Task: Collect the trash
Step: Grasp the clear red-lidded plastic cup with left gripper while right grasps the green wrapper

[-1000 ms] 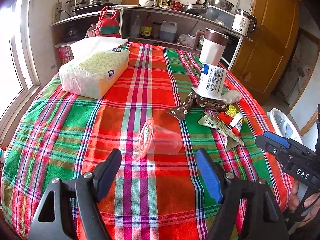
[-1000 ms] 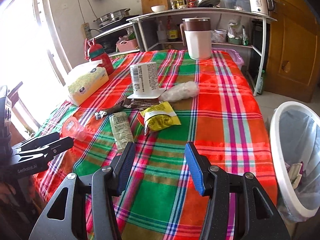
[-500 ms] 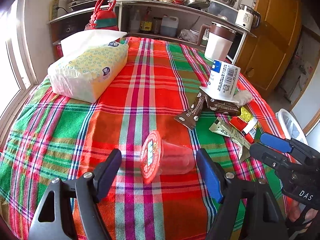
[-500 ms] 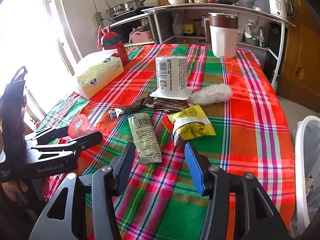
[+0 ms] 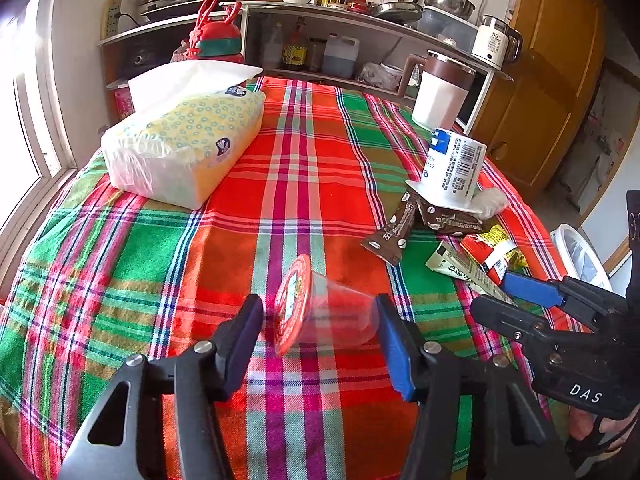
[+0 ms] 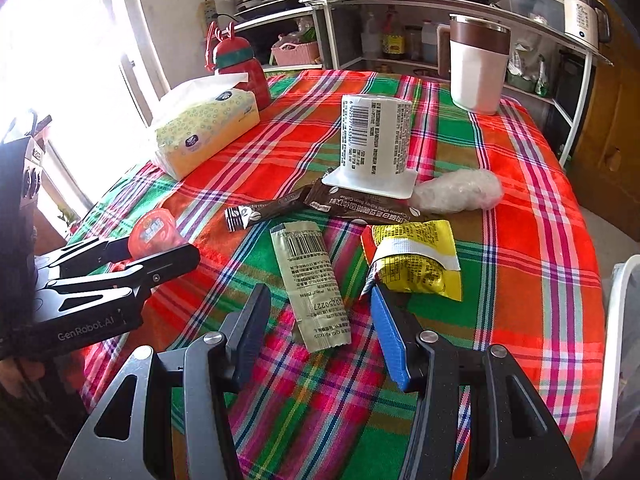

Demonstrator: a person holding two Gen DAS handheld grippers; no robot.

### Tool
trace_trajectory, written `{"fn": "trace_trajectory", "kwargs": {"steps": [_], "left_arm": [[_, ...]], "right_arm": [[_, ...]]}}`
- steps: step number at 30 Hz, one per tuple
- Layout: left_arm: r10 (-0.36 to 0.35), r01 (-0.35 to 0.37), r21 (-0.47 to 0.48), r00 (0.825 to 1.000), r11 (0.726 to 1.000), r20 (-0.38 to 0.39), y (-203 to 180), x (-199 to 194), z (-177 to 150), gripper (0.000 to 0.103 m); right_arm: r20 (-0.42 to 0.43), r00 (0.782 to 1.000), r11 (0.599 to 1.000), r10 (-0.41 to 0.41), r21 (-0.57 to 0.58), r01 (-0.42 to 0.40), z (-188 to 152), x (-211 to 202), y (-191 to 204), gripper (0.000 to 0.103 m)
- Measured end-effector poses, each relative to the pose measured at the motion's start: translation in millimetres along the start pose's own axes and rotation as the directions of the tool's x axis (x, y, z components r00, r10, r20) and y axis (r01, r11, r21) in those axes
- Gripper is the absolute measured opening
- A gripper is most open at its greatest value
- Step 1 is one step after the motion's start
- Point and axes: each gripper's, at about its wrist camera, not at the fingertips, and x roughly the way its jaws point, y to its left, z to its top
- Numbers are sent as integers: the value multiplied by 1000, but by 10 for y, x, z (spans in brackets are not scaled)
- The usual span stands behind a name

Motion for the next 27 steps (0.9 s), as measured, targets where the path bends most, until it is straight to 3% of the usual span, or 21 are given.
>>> {"fn": "trace_trajectory", "kwargs": {"steps": [4, 13, 27], "left_arm": [[-1, 1, -6, 1000, 1000, 0, 3, -12, 0, 53], [-10, 10, -2, 1000, 1000, 2, -45, -37, -10, 53], [-29, 29, 13, 999, 1000, 22, -164, -167, -20, 52]], "right_arm": [[-2, 1000, 1000, 2, 9, -2, -10, 9, -10, 52], [8, 1000, 1000, 5, 20, -5, -44, -9, -17, 30], [39, 998, 996, 42, 79, -45, -160, -148, -81, 28]]}}
